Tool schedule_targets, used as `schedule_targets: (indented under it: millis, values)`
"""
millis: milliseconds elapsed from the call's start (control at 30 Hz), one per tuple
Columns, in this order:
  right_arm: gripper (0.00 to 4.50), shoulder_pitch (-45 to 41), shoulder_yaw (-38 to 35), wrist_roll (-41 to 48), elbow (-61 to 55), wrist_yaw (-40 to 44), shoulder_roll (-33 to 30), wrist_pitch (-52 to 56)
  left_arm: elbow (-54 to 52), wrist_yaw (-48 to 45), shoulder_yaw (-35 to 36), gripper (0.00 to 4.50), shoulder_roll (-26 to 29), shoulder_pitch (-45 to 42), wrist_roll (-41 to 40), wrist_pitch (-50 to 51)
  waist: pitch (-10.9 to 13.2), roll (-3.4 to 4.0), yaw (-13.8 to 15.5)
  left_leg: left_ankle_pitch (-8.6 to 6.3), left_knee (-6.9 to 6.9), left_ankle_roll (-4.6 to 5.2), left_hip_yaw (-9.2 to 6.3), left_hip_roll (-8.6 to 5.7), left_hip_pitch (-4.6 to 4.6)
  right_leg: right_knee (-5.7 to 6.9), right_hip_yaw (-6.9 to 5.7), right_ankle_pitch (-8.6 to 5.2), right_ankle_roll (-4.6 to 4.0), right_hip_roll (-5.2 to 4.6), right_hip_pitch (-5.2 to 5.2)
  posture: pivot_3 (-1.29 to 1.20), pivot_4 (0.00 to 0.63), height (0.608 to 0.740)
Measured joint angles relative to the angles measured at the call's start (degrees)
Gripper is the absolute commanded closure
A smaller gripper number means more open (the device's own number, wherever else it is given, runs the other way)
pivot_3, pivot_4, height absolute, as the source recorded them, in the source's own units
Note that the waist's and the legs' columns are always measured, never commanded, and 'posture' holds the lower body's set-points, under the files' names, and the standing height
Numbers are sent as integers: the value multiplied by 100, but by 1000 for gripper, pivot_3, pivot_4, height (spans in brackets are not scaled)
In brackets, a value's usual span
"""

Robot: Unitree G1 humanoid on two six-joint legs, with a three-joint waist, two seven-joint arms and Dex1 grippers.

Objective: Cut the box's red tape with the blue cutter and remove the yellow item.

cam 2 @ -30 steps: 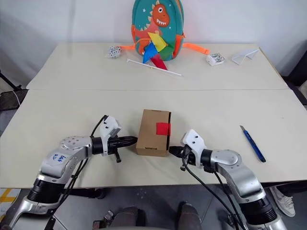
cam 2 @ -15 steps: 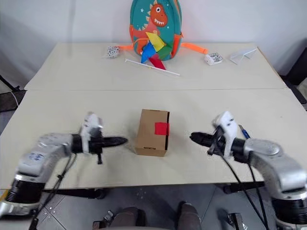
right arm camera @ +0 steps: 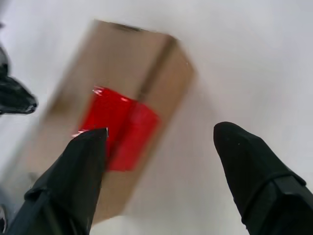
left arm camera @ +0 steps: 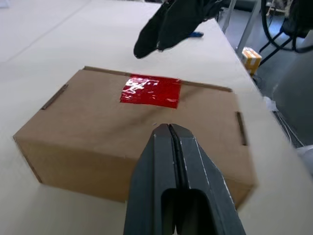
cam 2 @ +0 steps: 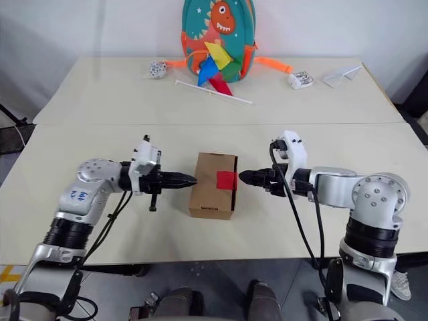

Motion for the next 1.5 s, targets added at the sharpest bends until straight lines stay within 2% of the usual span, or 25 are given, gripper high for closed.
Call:
schedule_targets:
  millis: [200, 367, 467, 800, 1167, 1500]
  values:
    - [866, -59, 64, 1348, 643, -1481, -236, -53, 160, 9, -106, 4500, -161, -101, 153, -268, 0, 0, -85, 2, -9, -2, -1, 1, 3, -1, -1, 0, 0, 0, -1, 0, 150, 740]
    - [866, -52, 999, 3234, 757, -2735, -744, -1055, 238, 40, -112, 4500, -230, -109, 234, -430, 0, 0, -106, 2, -12, -2, -1, 3, 5, -3, -1, 0, 0, 0, 0, 0, 150, 740]
    - [866, -54, 1404, 3892, 737, -3107, -946, -1650, 334, 55, -110, 4500, -231, -148, 286, -550, 0, 0, -104, 2, -10, -1, 1, 3, 5, -6, 1, 0, 0, 0, 0, 0, 150, 740]
    - [866, -65, 2181, 4025, 696, -3160, -994, -2143, 426, 70, -109, 4500, -220, -175, 352, -759, 0, 0, -80, 3, -6, 1, 2, 6, 5, -5, 4, 0, 0, -1, 1, 0, 150, 740]
    - [866, -4, 2328, 4048, 629, -3157, -1058, -2344, 381, 159, -106, 4500, -205, -136, 352, -741, 0, 0, -76, 3, -3, 1, 2, 7, 5, -5, 4, 0, 0, -1, 1, 0, 150, 740]
    - [866, 27, 2425, 4077, 613, -3152, -1367, -2345, 239, 278, -107, 4500, -214, -15, 352, -745, -1, -1, -70, 3, -3, 2, 3, 8, 5, -5, 5, 0, 0, -1, 2, 0, 150, 740]
